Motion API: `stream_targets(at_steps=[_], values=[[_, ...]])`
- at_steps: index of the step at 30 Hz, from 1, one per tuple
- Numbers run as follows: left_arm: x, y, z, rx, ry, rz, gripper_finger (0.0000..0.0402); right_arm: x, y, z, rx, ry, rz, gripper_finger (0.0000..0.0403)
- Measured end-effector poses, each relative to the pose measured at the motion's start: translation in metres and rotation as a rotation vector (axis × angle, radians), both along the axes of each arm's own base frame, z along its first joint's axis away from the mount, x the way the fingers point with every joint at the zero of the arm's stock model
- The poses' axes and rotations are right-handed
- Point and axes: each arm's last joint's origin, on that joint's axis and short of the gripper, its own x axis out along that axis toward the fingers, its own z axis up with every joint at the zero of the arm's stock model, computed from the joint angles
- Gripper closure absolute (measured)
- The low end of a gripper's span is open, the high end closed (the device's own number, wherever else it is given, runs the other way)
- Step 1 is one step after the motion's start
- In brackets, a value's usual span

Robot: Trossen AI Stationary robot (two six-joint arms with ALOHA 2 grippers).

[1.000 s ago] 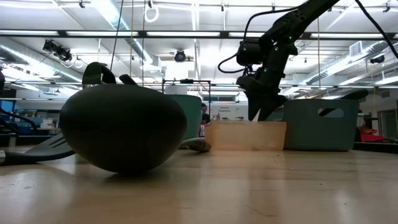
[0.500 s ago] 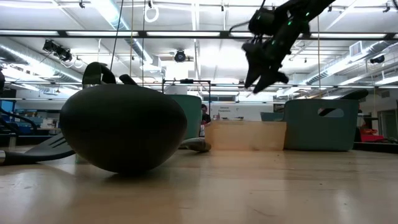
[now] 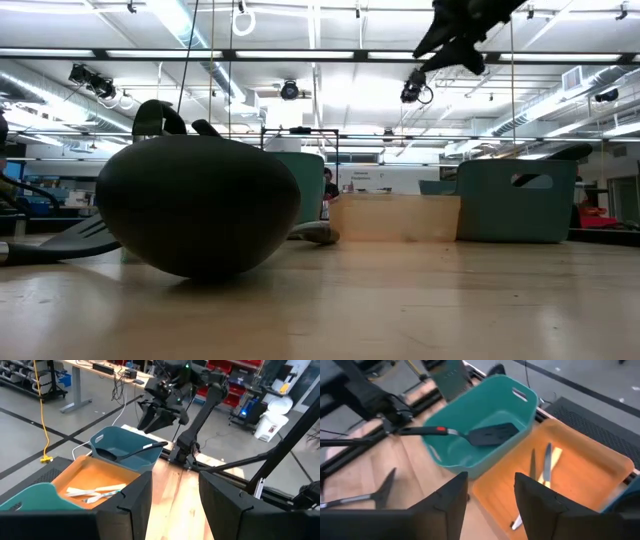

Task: Pick & Place Kitchen Items
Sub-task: Put the black spatula into the green bin

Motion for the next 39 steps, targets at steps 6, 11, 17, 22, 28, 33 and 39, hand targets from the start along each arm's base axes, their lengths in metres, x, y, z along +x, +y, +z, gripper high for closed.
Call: stream_targets(at_steps=[6,11,17,22,28,33,39], values=[[0.001,0.0,-0.001,0.001,0.004,0.0,0.0235,-0.008,0.011,0.008,-0.055,-0.023,0.019,0.0255],[0.001,0.0,-0.001,0.001,0.005,0.0,0.0235,-0.012,0.017,0.014,-0.115,-0.04,0.059,0.027],[0.001,0.0,-0.001,0.001,0.005,-0.001,0.0235,-0.023,0.031,0.031,-0.186,-0.162,0.136,0.03],[0.001,0.0,-0.001,0.001,0.005,-0.001,0.0235,-0.036,0.043,0.045,-0.216,-0.261,0.139,0.0331],[0.001,0.0,-0.001,0.001,0.005,-0.001,0.0235,-0.054,0.058,0.059,-0.312,-0.359,0.255,0.0367],[0.001,0.0,-0.001,0.007,0.007,-0.002,0.0235,-0.066,0.066,0.067,-0.377,-0.426,0.323,0.039],[0.001,0.0,-0.001,0.007,0.007,-0.003,0.0235,-0.071,0.071,0.07,-0.385,-0.451,0.353,0.0396]])
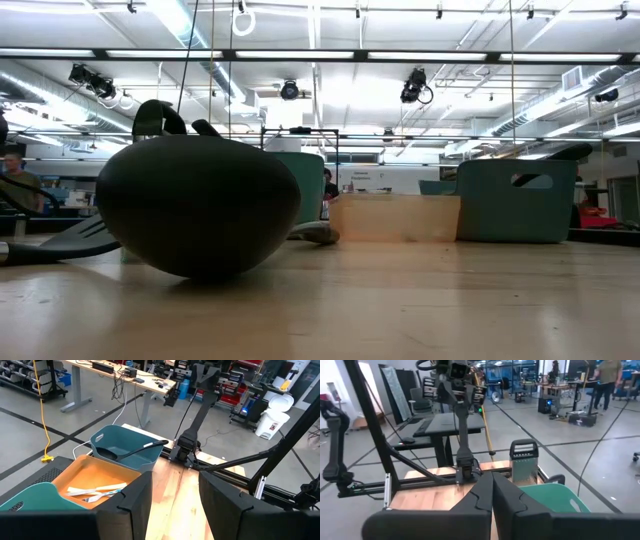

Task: Pick & Place Kitchen Items
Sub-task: Put the black spatula into the green bin

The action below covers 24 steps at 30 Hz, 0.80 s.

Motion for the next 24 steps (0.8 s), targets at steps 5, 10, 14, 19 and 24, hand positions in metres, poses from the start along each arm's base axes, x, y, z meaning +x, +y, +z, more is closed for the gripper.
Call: stream_targets(at_steps=[5,10,14,19,24], values=[[0.0,0.0,-0.001,0.002,0.015,0.0,0.0235,0.002,0.003,0.0,-0.017,0.005,0.023,0.0394],[-0.001,-0.002,-0.005,-0.024,0.056,-0.081,0.0235,0.002,0.004,-0.001,-0.028,0.007,0.013,0.0399],[0.009,-0.006,-0.012,-0.049,0.112,-0.17,0.0235,0.002,0.004,-0.001,-0.03,0.008,0.007,0.0397],[0.022,-0.012,-0.019,-0.081,0.168,-0.328,0.0235,0.003,0.004,-0.001,-0.029,0.008,0.008,0.0397],[0.041,-0.023,-0.032,-0.102,0.256,-0.48,0.0235,0.002,0.005,-0.001,-0.029,0.008,0.008,0.0397]])
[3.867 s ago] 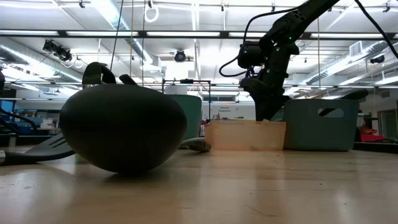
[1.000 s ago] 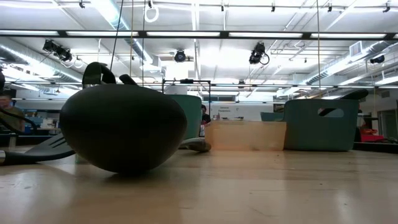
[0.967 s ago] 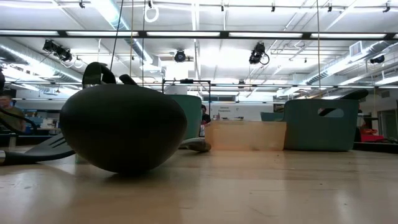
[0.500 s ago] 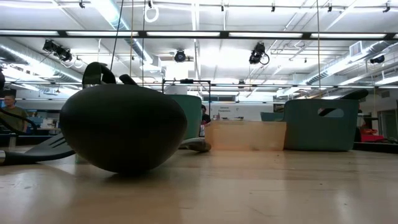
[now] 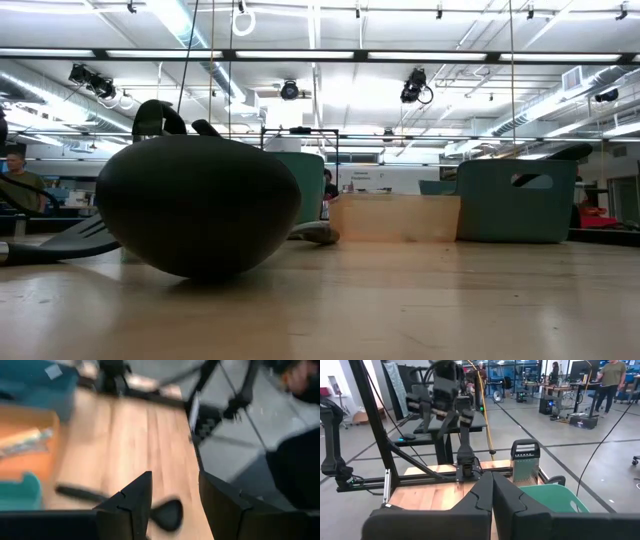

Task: Pick & Place Kitchen Items
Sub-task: Put the black spatula into the green bin

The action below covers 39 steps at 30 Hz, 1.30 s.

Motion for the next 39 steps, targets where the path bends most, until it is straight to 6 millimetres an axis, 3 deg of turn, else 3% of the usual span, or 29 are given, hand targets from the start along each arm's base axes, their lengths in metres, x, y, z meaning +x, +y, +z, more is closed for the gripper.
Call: stream_targets(at_steps=[7,15,26,39], values=[[0.021,-0.01,-0.011,0.053,0.038,-0.087,0.0235,0.0,0.0,0.0,0.011,0.0,-0.011,0.0397],[0.025,-0.016,-0.018,0.102,0.066,-0.152,0.0235,0.0,-0.001,-0.001,0.02,0.009,-0.026,0.0396],[0.015,-0.032,-0.025,0.185,0.135,-0.261,0.0235,0.0,-0.001,-0.001,0.026,0.008,-0.027,0.0396],[0.0,-0.079,-0.033,0.4,0.082,-0.614,0.0235,0.0,-0.001,-0.004,0.029,0.038,-0.028,0.0396]])
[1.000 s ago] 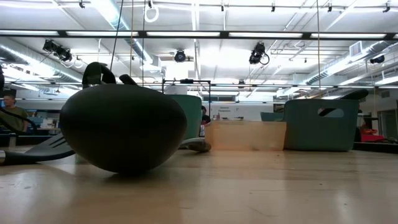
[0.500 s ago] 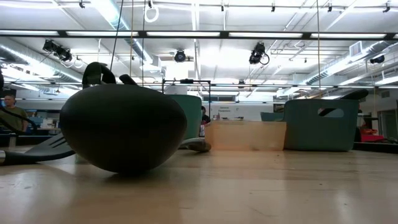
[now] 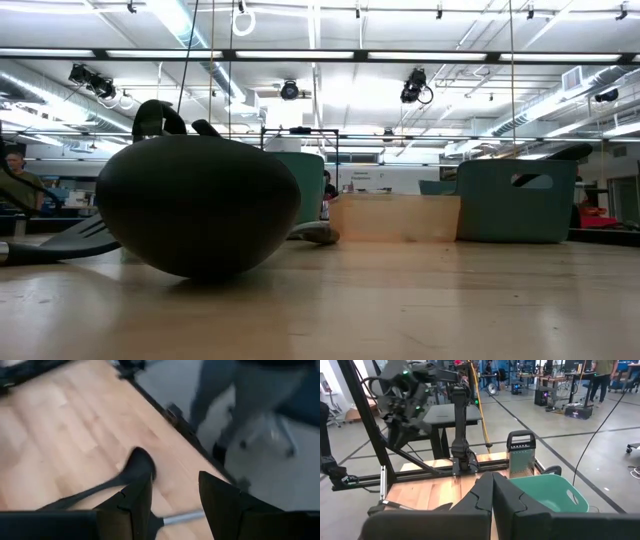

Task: Pick & Place Kitchen Items
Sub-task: Put the black spatula into the green bin

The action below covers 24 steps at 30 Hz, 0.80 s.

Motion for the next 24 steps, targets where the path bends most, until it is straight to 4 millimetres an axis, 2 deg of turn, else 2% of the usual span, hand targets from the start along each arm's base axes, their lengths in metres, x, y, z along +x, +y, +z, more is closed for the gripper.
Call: stream_targets(at_steps=[8,16,24], values=[[-0.001,-0.031,-0.023,0.182,0.053,-0.253,0.0235,0.006,-0.001,-0.003,0.006,0.03,-0.001,0.0396],[0.006,-0.055,-0.043,0.334,0.052,-0.384,0.0235,0.016,-0.002,-0.008,0.028,0.068,-0.003,0.0396],[0.01,-0.076,-0.061,0.484,0.042,-0.458,0.0235,0.018,-0.002,-0.01,0.032,0.08,-0.002,0.0396]])
